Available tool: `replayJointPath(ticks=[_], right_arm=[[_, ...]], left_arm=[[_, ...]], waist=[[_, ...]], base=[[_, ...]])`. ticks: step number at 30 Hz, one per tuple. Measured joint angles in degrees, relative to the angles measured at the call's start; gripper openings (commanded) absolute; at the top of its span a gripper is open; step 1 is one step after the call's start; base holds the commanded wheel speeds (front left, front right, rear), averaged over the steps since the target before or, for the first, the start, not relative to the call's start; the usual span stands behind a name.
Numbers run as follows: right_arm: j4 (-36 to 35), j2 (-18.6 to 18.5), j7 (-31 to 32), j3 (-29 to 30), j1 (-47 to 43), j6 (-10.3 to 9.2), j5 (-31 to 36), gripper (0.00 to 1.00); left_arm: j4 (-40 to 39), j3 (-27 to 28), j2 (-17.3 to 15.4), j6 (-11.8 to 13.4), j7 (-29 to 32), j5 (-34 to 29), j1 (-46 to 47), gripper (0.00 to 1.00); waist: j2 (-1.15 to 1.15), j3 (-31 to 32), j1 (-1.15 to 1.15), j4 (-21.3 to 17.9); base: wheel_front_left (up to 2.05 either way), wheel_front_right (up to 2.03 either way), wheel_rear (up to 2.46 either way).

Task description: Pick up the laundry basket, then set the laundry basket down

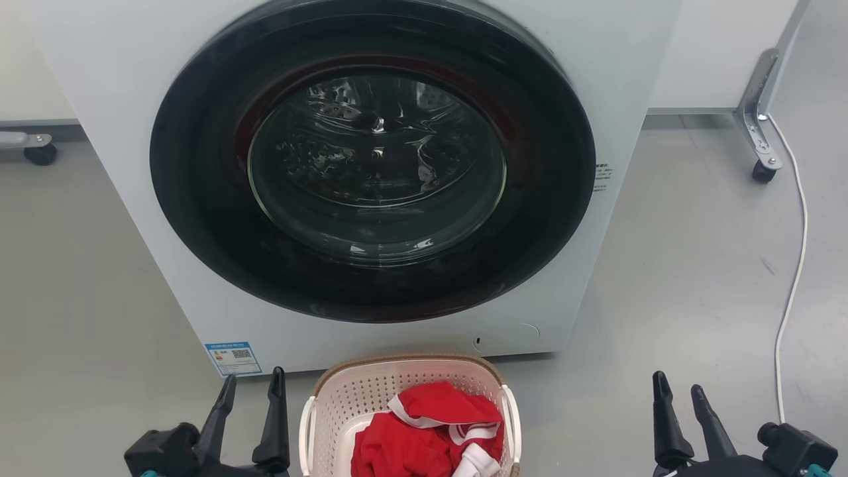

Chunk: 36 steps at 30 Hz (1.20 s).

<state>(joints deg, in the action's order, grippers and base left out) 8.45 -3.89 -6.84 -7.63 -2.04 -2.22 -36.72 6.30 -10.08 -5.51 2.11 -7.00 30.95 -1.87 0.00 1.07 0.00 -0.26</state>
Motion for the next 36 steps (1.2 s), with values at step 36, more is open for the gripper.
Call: replayJointPath(ticks=[36], right_arm=[[-6.8, -1.0, -7.5, -6.5, -3.4, -4.92, 29.8, 1.00]], left_arm=[[-6.3, -3.9, -0.8, 5.0, -7.3, -30.8, -4.5, 1.00]], waist=[[0.00, 1.0, 0.01, -0.3]], base=[[0.00, 0.00, 0.00]])
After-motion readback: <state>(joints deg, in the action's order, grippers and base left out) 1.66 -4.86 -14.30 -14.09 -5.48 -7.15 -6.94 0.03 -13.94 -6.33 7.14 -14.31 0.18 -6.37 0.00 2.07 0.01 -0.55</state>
